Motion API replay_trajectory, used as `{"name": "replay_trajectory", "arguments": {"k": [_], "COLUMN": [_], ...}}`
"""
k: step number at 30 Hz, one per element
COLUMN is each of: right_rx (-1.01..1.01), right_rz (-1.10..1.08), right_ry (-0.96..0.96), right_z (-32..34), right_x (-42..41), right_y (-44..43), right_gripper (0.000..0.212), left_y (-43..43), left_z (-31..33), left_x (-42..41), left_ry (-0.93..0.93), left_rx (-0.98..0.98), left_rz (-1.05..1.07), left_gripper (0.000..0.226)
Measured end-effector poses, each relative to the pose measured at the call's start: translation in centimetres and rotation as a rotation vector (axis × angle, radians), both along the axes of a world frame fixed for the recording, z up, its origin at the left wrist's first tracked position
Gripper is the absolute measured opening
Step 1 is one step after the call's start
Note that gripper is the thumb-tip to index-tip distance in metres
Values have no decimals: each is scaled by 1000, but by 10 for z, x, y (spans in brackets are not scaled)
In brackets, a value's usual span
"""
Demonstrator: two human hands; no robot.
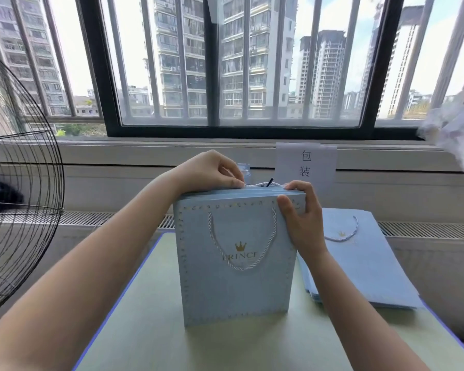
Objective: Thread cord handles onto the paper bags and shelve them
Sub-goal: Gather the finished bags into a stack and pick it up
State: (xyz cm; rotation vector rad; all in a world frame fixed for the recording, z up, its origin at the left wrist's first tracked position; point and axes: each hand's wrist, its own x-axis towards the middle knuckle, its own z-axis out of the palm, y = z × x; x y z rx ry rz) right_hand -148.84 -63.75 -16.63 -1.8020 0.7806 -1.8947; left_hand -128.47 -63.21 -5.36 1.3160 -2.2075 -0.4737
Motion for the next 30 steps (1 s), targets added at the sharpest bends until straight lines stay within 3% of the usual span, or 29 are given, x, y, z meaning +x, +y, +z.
{"name": "replay_trajectory", "arguments": {"k": [7, 15, 21, 27, 30], "right_rx": [-29, -2, 11, 35, 58], "right_rz": [-98, -34, -48, -48, -53], "right_ry": [69, 9, 5, 11, 30], "right_z": [-2, 1, 2, 5, 5], "right_x": [-2, -2, -2, -4, -4], "right_y": [-7, -4, -5, -1, -3], "right_gripper": [24, 25, 20, 21, 17], "left_y": [-6, 1, 3, 14, 11], "left_z": [-4, -18, -34, -29, -30], "left_x": [16, 56, 67, 77, 81], "left_ry": [57, 212, 308, 333, 200], "left_rx": [-114, -237, -264, -162, -348], "left_rz": [81, 173, 154, 134, 226], "left_gripper": [3, 4, 17, 12, 14]}}
